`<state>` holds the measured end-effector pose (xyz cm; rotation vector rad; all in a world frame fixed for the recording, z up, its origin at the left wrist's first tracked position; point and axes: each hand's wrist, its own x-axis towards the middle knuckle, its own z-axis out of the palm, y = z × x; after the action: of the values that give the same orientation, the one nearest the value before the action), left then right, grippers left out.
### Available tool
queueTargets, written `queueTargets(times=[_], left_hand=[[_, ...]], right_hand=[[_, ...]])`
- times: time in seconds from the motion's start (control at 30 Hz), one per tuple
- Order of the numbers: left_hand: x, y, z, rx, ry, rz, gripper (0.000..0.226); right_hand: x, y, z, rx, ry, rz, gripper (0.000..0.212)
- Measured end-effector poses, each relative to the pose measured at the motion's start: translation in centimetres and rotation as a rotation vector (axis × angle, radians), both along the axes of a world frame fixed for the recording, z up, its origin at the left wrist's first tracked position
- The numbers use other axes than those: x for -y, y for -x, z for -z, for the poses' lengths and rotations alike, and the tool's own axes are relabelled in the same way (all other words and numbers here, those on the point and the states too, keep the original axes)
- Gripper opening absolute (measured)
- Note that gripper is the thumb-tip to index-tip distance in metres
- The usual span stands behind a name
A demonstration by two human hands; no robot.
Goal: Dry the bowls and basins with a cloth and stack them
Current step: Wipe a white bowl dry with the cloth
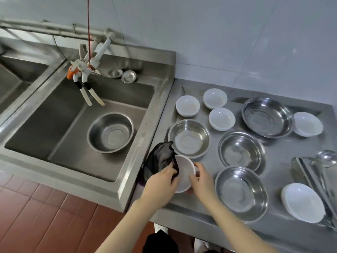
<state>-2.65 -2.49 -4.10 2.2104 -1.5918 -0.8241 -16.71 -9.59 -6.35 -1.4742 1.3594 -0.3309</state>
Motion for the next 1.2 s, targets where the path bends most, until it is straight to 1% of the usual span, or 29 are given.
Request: queueTargets(times=[0.07, 0.13, 0.17, 0.23, 0.3, 0.37, 0.43, 0.5, 0.53, 0.57, 0.63, 0.7, 0.77, 0.8, 0.9, 0.97, 1.0, 1.07, 1.13, 1.2], left_hand=[[0.6, 0.7, -0.7, 0.073, -0.13, 0.096, 0.03], [1.1, 1.6, -1.8, 0.139, -0.176, 0.184, 0.034], [1.2, 2.1, -2.4, 0.124, -0.167, 0.2, 0.034], [1.1, 2.7, -2.9, 0.027, -0.138, 0.166, 0.036], [1.0, 2.6, -2.8, -0.08, -0.105, 0.054, 0.044], [0.9, 2.4, -2.3, -0.138, 0.004, -0.086, 0.046], [0.6, 3.0, -2.1, -0.049, 0.181, -0.252, 0.038], [0.6, 4.1, -2.0, 0.134, 0.332, -0.421, 0.028], [0.6, 4.4, -1.8, 0.187, 0.375, -0.483, 0.025], [0.8, 4.6, -1.7, 0.172, 0.388, -0.534, 0.025], [1.3, 4.7, -1.8, 0.013, 0.357, -0.574, 0.028], [2.0, 4.7, -2.4, -0.127, 0.262, -0.523, 0.029], [2.7, 5.4, -3.1, -0.21, 0.185, -0.486, 0.03], [3.0, 5.8, -3.5, -0.227, 0.176, -0.499, 0.03], [3.6, 7.4, -4.3, -0.202, 0.198, -0.586, 0.028], [3.7, 9.0, -4.9, -0.251, 0.251, -0.679, 0.027], [3.8, 9.8, -5.2, -0.295, 0.298, -0.722, 0.027], [4.1, 10.9, -5.6, -0.375, 0.365, -0.777, 0.028], [4.6, 11.0, -5.5, -0.424, 0.355, -0.809, 0.03], [4.9, 10.0, -5.2, -0.383, 0.315, -0.77, 0.032]], right_hand=[[0.4, 0.9, -0.5, 0.02, 0.005, -0.015, 0.028], [0.8, 1.7, -0.9, 0.047, 0.011, -0.015, 0.025], [1.0, 2.1, -0.9, 0.055, 0.017, -0.017, 0.025], [1.2, 2.9, -1.3, 0.099, 0.012, -0.025, 0.028], [1.3, 3.6, -1.8, 0.139, -0.013, -0.051, 0.032], [1.4, 4.2, -2.2, 0.193, -0.034, -0.068, 0.033], [1.7, 4.4, -2.5, 0.25, -0.042, -0.063, 0.032], [1.9, 4.5, -2.6, 0.264, -0.013, -0.075, 0.034], [2.0, 4.7, -2.6, 0.26, 0.012, -0.078, 0.034], [2.1, 4.9, -2.6, 0.261, 0.023, -0.077, 0.034], [2.3, 5.4, -2.7, 0.262, 0.024, -0.088, 0.033], [2.7, 5.7, -3.1, 0.271, -0.002, -0.07, 0.034], [3.1, 5.7, -3.4, 0.284, -0.004, -0.039, 0.036], [3.2, 5.5, -3.8, 0.292, 0.01, -0.027, 0.035], [3.5, 5.2, -4.7, 0.306, 0.096, -0.011, 0.036], [3.5, 4.9, -5.5, 0.343, 0.148, 0.012, 0.034], [3.5, 4.8, -5.8, 0.364, 0.155, 0.026, 0.034], [3.3, 4.4, -6.3, 0.394, 0.149, 0.049, 0.041], [3.0, 4.0, -6.6, 0.422, 0.132, 0.071, 0.047], [3.0, 3.8, -6.5, 0.436, 0.109, 0.088, 0.05]])
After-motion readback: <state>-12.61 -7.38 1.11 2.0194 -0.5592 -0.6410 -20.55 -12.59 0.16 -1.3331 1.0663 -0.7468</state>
